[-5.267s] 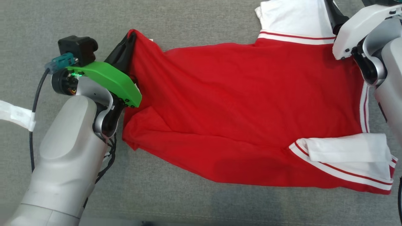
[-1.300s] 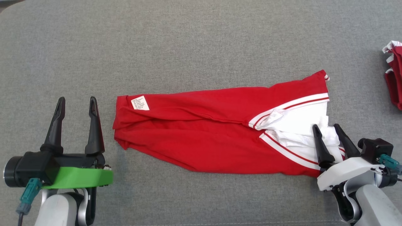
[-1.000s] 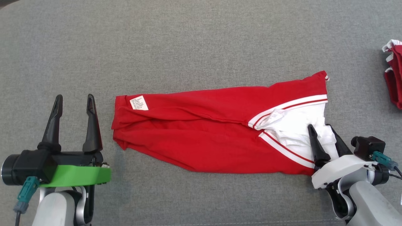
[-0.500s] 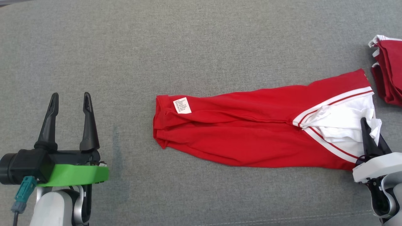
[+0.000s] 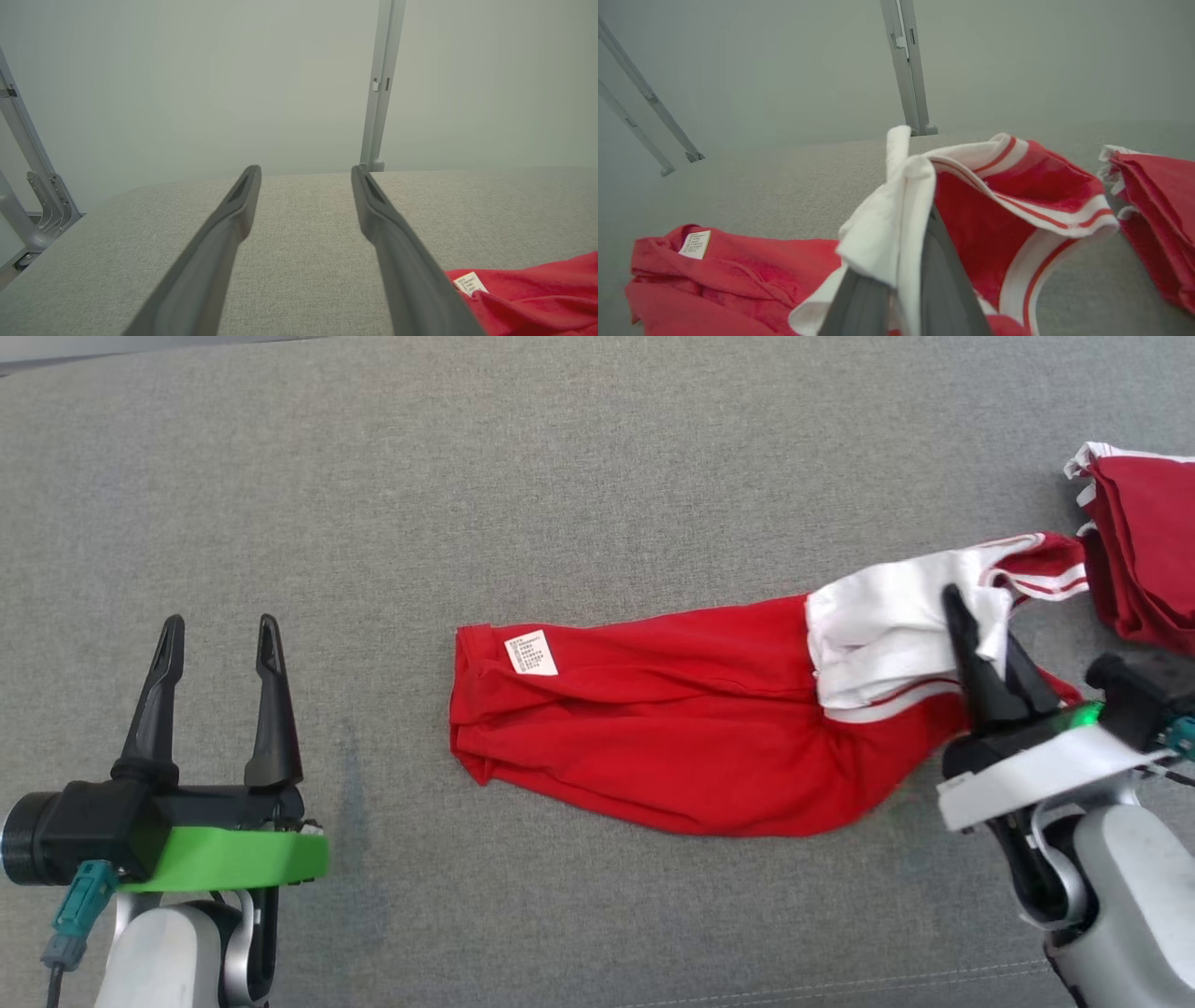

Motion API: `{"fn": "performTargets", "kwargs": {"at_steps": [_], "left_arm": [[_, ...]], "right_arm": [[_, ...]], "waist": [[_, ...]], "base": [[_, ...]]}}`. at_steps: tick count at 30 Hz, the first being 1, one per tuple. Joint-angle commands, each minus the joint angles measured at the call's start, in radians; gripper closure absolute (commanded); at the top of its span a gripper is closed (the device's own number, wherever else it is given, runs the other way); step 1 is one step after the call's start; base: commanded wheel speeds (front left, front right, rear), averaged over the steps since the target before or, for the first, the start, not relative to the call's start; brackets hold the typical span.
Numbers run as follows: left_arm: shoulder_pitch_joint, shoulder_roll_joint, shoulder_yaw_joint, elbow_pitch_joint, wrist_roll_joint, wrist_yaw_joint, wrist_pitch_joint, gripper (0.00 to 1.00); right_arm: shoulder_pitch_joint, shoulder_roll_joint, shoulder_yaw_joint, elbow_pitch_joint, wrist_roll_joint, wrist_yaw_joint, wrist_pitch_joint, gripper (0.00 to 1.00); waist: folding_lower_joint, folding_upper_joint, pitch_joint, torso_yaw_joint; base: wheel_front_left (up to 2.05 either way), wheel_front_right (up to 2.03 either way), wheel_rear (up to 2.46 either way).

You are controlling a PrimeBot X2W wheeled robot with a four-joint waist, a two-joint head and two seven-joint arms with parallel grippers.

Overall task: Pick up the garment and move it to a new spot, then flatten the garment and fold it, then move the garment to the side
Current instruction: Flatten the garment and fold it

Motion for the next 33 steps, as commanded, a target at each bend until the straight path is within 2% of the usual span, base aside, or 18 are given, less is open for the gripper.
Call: {"fn": "performTargets", "kwargs": {"at_steps": [1, 4, 8, 15, 22, 24, 25, 33], "left_arm": [[0.003, 0.001, -0.002, 0.003, 0.003, -0.004, -0.003, 0.00], [-0.005, -0.001, -0.010, 0.005, 0.003, -0.008, -0.003, 0.00], [-0.020, -0.010, -0.025, 0.012, 0.001, -0.015, -0.003, 0.00], [-0.031, -0.030, -0.042, 0.028, -0.005, -0.027, -0.003, 0.00], [-0.041, -0.045, -0.048, 0.043, 0.001, -0.037, -0.003, 0.00], [-0.042, -0.048, -0.045, 0.045, 0.002, -0.039, -0.003, 0.00], [-0.042, -0.049, -0.044, 0.046, 0.004, -0.038, -0.003, 0.00], [-0.042, -0.052, -0.032, 0.048, 0.014, -0.041, -0.003, 0.00]], "right_arm": [[-0.029, 0.017, 0.031, -0.033, -0.020, 0.000, 0.024, 1.00], [-0.076, 0.058, 0.104, -0.086, -0.047, 0.000, 0.074, 1.00], [-0.136, 0.132, 0.226, -0.089, -0.062, 0.000, 0.130, 1.00], [-0.201, 0.263, 0.353, 0.078, -0.045, 0.000, 0.153, 1.00], [-0.237, 0.296, 0.424, 0.232, -0.003, 0.000, 0.099, 1.00], [-0.248, 0.299, 0.453, 0.251, 0.017, 0.000, 0.079, 0.45], [-0.256, 0.300, 0.470, 0.254, 0.024, 0.000, 0.068, 0.00], [-0.309, 0.300, 0.544, 0.211, 0.012, 0.000, -0.004, 0.00]], "waist": [[0.0000, -0.0001, -0.004, 0.000], [0.0000, -0.0001, -0.005, 0.007], [0.0000, -0.0001, -0.003, 0.030], [0.0000, -0.0001, 0.010, 0.078], [0.0000, -0.0001, 0.022, 0.107], [0.0000, -0.0001, 0.022, 0.107], [0.0000, -0.0001, 0.022, 0.106], [0.0000, -0.0001, 0.011, 0.087]], "base": [[0.00, 0.00, 0.00], [0.00, 0.00, 0.00], [0.00, 0.00, 0.00], [0.00, 0.00, 0.00], [0.00, 0.00, 0.00], [0.00, 0.00, 0.00], [0.00, 0.00, 0.00], [0.00, 0.00, 0.00]]}}
